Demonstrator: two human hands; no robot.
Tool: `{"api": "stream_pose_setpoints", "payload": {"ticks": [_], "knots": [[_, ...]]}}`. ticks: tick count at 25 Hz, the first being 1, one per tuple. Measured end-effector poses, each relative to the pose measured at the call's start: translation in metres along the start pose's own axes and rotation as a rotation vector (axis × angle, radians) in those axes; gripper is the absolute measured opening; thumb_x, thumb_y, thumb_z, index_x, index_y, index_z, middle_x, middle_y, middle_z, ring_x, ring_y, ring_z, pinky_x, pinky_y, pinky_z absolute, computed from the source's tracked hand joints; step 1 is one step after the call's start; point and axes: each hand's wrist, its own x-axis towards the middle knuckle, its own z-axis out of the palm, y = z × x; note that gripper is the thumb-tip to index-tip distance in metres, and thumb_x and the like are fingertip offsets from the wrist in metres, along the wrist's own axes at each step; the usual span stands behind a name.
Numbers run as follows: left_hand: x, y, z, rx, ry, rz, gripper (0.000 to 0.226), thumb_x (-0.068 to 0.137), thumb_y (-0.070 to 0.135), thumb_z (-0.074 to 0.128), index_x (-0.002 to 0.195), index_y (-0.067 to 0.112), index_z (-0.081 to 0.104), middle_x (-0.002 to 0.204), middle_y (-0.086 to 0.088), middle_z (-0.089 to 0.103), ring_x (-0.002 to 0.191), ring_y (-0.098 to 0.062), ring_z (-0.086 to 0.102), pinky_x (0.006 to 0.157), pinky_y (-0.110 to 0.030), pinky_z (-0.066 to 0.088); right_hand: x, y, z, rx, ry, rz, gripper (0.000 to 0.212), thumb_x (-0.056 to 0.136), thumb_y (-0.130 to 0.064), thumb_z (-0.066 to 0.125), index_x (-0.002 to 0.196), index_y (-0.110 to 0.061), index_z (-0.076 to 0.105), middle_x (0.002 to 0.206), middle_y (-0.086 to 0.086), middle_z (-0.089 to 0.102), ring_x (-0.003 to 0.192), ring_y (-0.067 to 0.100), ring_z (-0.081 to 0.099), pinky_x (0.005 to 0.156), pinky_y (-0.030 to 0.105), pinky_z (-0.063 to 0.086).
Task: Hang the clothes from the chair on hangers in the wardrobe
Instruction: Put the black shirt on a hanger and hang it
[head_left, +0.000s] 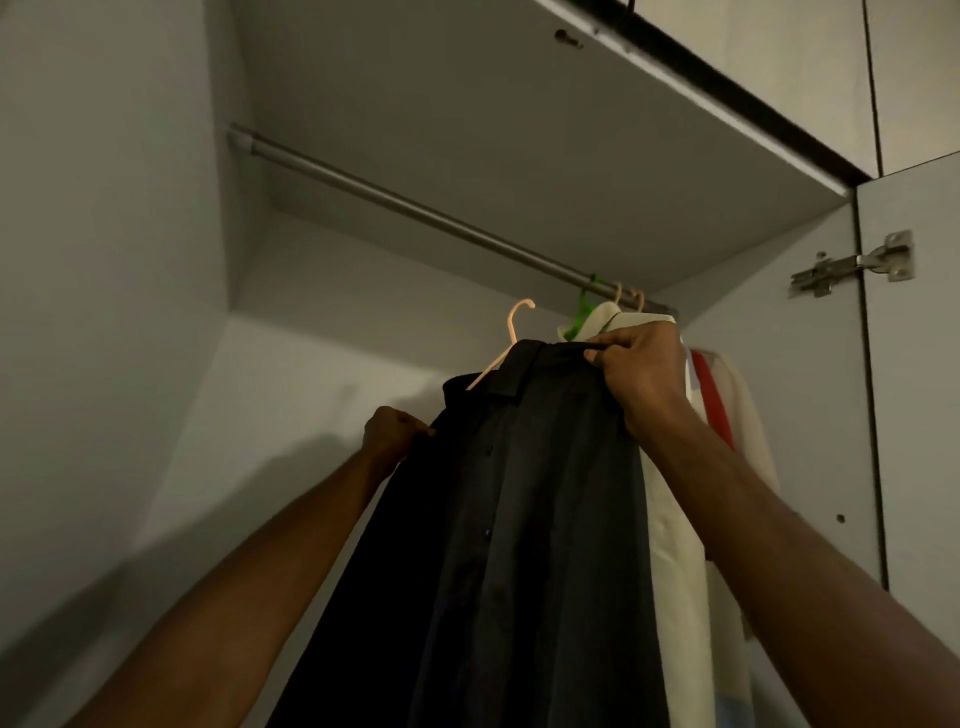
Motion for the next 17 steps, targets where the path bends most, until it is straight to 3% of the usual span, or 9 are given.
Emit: {"api": "stream_pose_setpoints", "payload": {"ticks": [3, 6, 9, 12, 17], "knots": [[0.045, 0.003, 0.023, -0.004, -0.023, 0.016, 0.016, 0.07, 0.02, 0.091, 0.076, 0.009, 0.079, 0.077, -0.009, 0.075, 0.071, -0.025, 0.071, 0.066, -0.032, 0.06, 0.024, 0.006, 0.013, -0.078, 0.061, -0.042, 0.014, 0.089, -0.008, 0.075, 0.102, -0.008, 0.08, 0.097, 0.005, 0.075, 0.078, 0.002, 0.059, 0.069, 0.017, 0.049], [0.084, 0.007, 0.044, 0.002, -0.014, 0.003, 0.03, 0.062, 0.024, 0.093, 0.081, 0.007, 0.078, 0.08, -0.011, 0.075, 0.076, -0.028, 0.073, 0.072, -0.037, 0.063, 0.047, 0.007, 0.029, -0.178, 0.083, -0.074, 0.013, 0.087, -0.004, 0.074, 0.099, -0.006, 0.08, 0.094, 0.005, 0.074, 0.083, 0.009, 0.064, 0.06, 0.014, 0.041], [0.122, 0.011, 0.07, 0.022, 0.015, 0.002, 0.043, 0.06, 0.028, 0.094, 0.092, 0.007, 0.075, 0.091, -0.013, 0.075, 0.085, -0.03, 0.074, 0.077, -0.039, 0.063, 0.07, 0.007, 0.049, -0.235, 0.128, -0.099, 0.014, 0.086, -0.003, 0.074, 0.098, -0.006, 0.08, 0.089, 0.002, 0.07, 0.09, 0.013, 0.065, 0.063, 0.016, 0.041], [0.153, 0.027, 0.085, -0.032, 0.026, 0.019, 0.048, 0.06, 0.029, 0.095, 0.097, 0.007, 0.074, 0.097, -0.012, 0.075, 0.089, -0.029, 0.073, 0.08, -0.036, 0.062, 0.088, 0.007, 0.06, -0.251, 0.186, -0.148, 0.012, 0.085, -0.005, 0.075, 0.096, -0.008, 0.08, 0.084, 0.001, 0.069, 0.081, 0.013, 0.065, 0.055, 0.011, 0.038], [0.174, 0.043, 0.092, -0.076, 0.018, 0.05, 0.033, 0.066, 0.021, 0.094, 0.09, 0.004, 0.078, 0.097, -0.013, 0.076, 0.087, -0.027, 0.073, 0.082, -0.036, 0.062, 0.101, 0.001, 0.066, -0.278, 0.247, -0.162, 0.013, 0.085, -0.004, 0.074, 0.096, -0.007, 0.08, 0.086, 0.003, 0.071, 0.073, 0.01, 0.063, 0.066, 0.019, 0.047]]}}
